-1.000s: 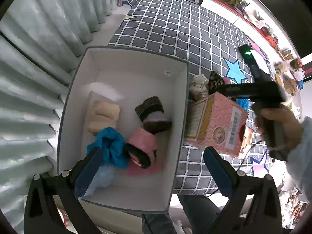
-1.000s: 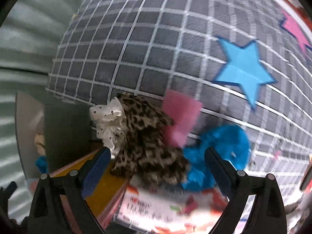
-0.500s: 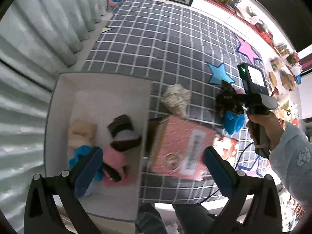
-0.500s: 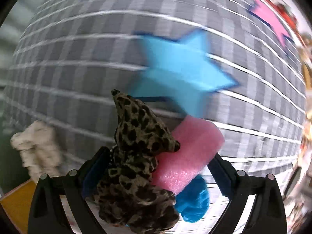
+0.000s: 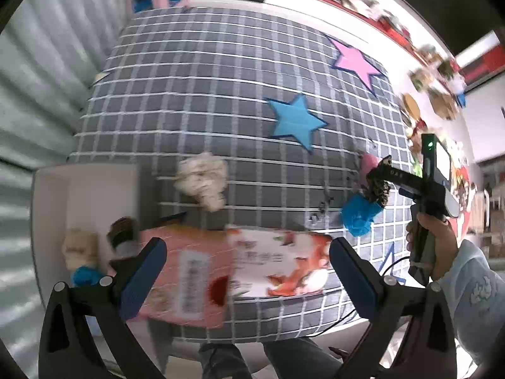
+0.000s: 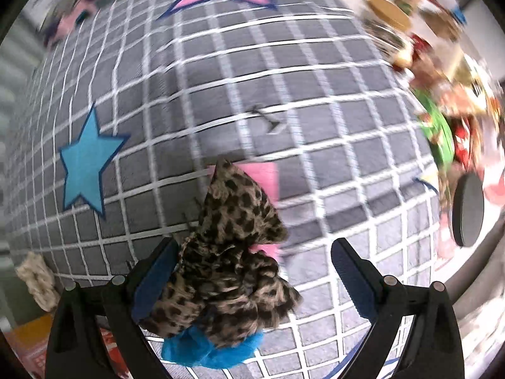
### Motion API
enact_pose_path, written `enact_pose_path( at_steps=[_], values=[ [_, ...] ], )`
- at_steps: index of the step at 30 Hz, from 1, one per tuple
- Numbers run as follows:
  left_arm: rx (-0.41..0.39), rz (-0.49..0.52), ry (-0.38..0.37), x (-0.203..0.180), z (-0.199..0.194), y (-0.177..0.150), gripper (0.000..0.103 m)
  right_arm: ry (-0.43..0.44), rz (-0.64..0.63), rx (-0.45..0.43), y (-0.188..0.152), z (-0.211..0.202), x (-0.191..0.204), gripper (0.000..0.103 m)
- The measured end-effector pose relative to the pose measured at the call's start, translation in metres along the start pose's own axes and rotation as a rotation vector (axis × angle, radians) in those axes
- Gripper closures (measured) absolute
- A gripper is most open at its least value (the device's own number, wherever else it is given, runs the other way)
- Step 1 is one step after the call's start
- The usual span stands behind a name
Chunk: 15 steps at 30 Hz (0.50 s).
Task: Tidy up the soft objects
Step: 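Grasp the blue fluffy item with the left tool while the right tool lifts the leopard scarf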
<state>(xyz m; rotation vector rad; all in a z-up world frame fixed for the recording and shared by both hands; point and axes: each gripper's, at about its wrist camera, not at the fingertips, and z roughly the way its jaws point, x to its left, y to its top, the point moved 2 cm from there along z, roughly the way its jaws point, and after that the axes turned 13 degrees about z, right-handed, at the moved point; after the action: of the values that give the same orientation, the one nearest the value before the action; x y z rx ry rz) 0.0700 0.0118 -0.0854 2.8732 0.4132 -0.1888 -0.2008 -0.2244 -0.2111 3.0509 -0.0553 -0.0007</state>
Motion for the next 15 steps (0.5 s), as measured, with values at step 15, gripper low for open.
enact_pose_path(
  at_steps=[15],
  values=[
    [0.142, 0.324, -0.043, -0.149, 0.104, 0.04, 0.0, 0.032, 0.284, 0.031, 0.027, -0.004, -0.1, 0.005]
  ],
)
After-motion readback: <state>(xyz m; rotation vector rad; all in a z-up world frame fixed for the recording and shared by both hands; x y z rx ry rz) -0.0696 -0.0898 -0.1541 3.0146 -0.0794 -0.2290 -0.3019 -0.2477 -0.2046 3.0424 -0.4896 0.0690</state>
